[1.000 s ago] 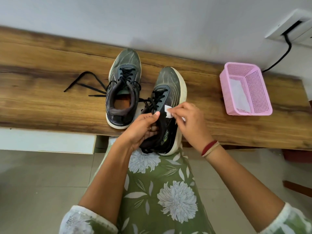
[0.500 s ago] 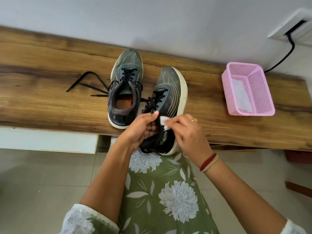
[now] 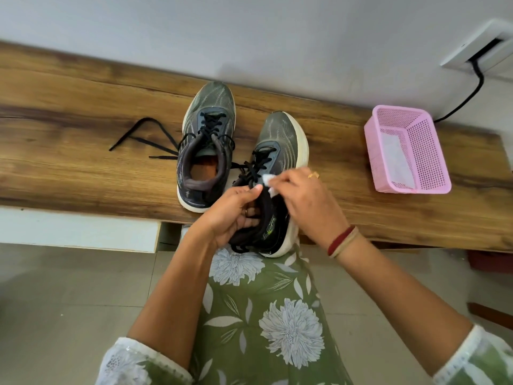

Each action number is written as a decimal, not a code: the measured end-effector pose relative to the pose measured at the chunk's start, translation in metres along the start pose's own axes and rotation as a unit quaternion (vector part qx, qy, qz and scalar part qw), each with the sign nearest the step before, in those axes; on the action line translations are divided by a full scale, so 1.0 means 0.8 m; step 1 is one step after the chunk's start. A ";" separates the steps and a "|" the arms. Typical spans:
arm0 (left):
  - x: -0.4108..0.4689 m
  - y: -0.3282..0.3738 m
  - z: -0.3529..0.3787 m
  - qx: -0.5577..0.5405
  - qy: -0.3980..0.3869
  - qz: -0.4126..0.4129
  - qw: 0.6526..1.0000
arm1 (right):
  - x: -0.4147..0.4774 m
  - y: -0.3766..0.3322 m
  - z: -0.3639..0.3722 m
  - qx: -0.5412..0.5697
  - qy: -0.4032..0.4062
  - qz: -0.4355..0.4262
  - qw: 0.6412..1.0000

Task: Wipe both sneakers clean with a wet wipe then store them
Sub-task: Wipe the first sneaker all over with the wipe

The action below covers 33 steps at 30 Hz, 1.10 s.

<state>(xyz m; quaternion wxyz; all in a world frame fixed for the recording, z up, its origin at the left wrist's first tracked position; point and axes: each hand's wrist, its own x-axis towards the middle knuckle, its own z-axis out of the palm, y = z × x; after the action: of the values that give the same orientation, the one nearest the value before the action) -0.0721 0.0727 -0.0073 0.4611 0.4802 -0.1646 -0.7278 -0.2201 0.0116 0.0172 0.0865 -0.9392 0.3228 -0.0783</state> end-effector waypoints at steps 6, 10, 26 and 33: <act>0.007 -0.002 0.023 0.035 -0.001 -0.027 0.999 | 0.015 0.019 0.006 0.044 0.005 0.094 0.995; 0.009 -0.001 0.022 0.036 0.002 -0.030 0.999 | 0.017 0.026 0.005 0.063 -0.017 0.111 0.992; 0.004 0.004 0.019 0.031 0.014 -0.042 0.999 | 0.031 0.041 -0.013 0.036 -0.103 0.062 0.992; 0.006 0.002 0.024 0.037 0.016 -0.038 0.998 | 0.047 0.050 -0.014 -0.016 -0.090 0.092 0.992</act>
<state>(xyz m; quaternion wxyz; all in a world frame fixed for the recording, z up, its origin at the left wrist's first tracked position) -0.0877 0.0639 0.0006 0.4179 0.5146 -0.1658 -0.7301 -0.2164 -0.0438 0.0228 0.1068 -0.9101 0.3999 0.0204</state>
